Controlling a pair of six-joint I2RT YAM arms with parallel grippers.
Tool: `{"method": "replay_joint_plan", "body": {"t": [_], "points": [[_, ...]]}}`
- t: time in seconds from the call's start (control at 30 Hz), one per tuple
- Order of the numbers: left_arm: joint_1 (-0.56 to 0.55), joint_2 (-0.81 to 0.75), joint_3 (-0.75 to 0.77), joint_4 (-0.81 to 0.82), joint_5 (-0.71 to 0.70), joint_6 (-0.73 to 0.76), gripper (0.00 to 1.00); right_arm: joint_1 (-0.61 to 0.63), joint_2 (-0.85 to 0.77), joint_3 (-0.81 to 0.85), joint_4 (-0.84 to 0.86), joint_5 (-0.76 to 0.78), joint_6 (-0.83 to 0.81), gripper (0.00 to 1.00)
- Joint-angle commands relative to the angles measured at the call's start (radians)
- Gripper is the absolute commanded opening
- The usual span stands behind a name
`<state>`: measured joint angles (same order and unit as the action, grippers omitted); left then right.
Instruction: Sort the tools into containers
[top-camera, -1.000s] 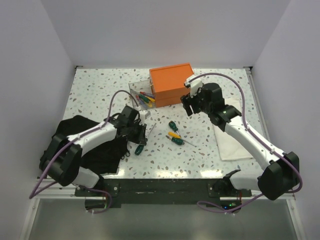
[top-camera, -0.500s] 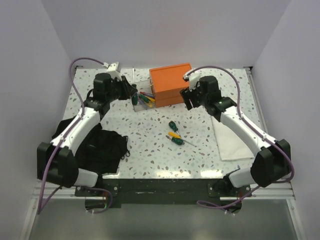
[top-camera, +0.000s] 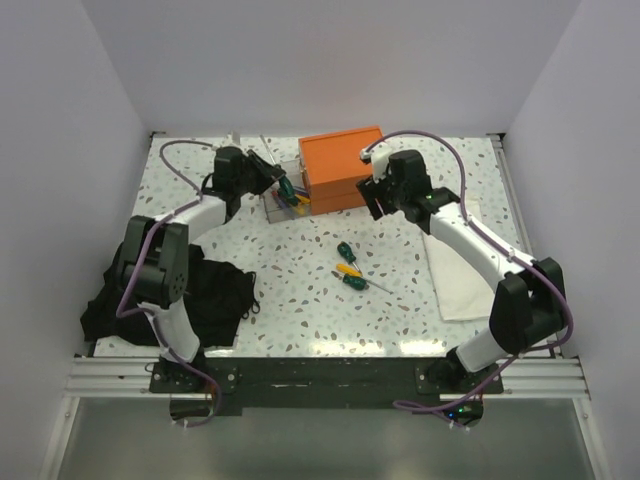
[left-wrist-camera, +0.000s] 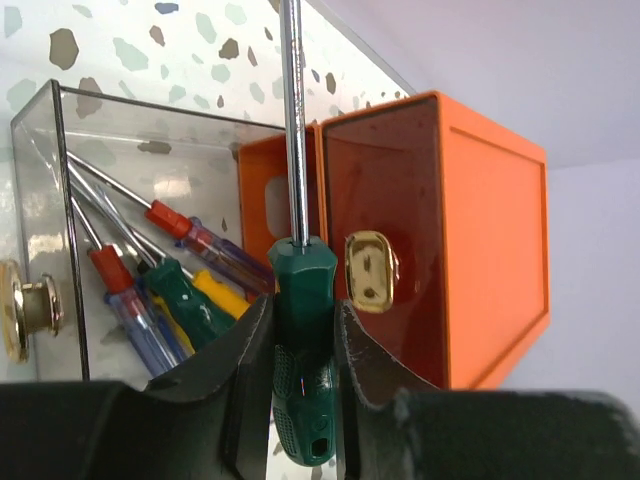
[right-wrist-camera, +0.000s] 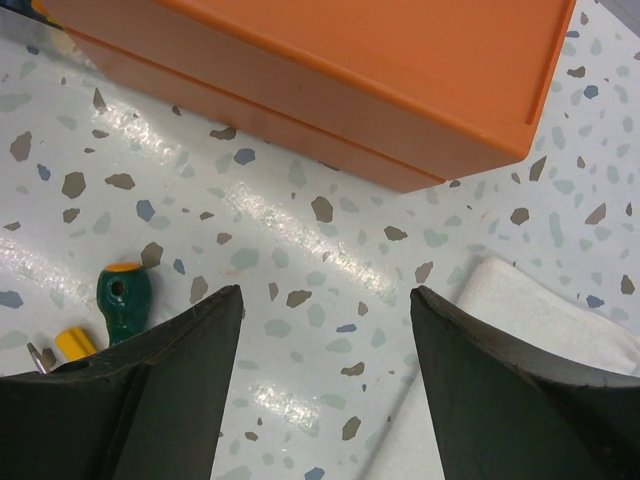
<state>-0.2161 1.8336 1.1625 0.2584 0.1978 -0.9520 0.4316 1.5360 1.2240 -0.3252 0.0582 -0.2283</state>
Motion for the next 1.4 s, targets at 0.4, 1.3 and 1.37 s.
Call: {"method": "replay_joint_plan", "body": {"t": [0.4, 1.3, 1.37], "points": [[-0.068, 0.095, 0.146, 0.026, -0.1, -0.091, 0.35, -0.01, 0.029, 0.051, 0.034, 0.002, -0.005, 0.73], [0.155, 0.219, 0.449, -0.019, 0.212, 0.404, 0.05, -0.011, 0.01, 0.019, 0.066, -0.043, 0.04, 0.72], [0.156, 0.256, 0.474, -0.022, 0.195, 0.436, 0.0, -0.011, 0.001, 0.012, 0.066, -0.037, 0.021, 0.72]]}}
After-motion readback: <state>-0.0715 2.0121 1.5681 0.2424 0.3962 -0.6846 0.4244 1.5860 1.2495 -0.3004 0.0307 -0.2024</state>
